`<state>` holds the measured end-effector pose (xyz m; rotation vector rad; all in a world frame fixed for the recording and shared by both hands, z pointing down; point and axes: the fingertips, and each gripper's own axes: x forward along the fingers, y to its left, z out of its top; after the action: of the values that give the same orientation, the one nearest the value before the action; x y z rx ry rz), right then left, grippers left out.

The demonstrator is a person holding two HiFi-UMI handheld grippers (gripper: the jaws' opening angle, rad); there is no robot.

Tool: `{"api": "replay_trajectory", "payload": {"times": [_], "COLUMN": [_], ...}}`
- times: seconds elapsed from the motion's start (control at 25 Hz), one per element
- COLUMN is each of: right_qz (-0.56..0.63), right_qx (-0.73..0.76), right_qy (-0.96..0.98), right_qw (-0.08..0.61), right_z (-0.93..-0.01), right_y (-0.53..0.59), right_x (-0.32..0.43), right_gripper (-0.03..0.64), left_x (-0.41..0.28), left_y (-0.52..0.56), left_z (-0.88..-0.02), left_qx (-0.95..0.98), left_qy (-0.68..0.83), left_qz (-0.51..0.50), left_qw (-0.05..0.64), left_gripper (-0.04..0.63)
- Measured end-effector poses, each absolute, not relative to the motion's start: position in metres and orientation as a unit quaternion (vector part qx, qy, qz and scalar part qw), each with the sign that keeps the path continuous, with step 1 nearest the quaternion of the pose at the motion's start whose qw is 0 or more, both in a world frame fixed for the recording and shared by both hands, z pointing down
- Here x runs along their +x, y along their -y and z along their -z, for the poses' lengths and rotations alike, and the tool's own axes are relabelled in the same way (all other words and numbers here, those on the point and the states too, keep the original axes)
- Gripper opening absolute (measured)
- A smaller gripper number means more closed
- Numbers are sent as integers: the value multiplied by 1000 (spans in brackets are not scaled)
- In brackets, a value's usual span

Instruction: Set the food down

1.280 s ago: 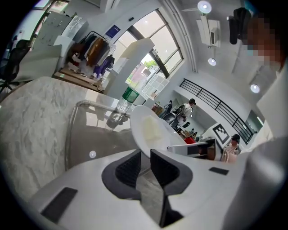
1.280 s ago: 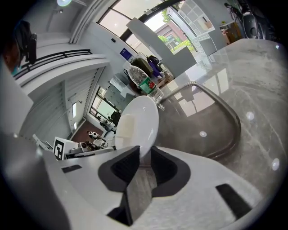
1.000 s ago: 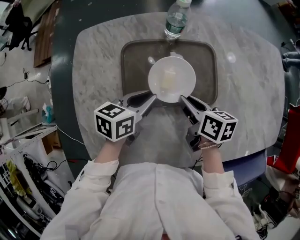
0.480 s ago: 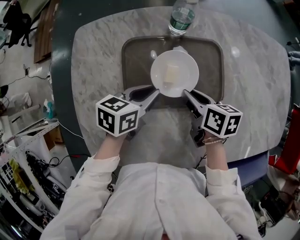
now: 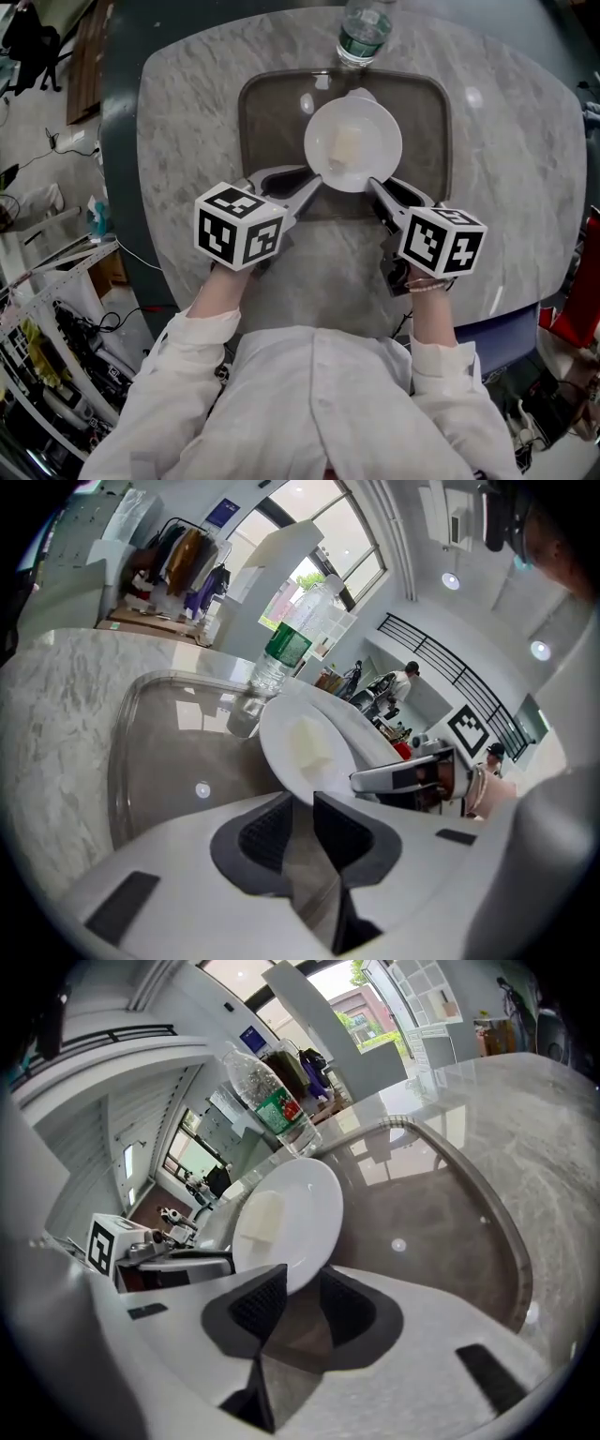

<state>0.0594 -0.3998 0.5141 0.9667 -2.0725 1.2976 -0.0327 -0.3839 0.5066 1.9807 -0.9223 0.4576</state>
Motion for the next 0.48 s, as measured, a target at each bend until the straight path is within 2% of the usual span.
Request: {"api": "replay_trajectory", "payload": {"times": [0.48], "right_qz": [-457], "right_qx": [347], "right_qy": [753], "right_qw": [323], "right_z": [-517], "right_y": [397], "right_x": [58], "right_gripper": [104], "left_x": [-32], "left_y": [382], "left_z": [-515], "left_qx": [785], "left_qy": [381], "left_qz": [-233], "left_qw": [430], "left_gripper": [71]}}
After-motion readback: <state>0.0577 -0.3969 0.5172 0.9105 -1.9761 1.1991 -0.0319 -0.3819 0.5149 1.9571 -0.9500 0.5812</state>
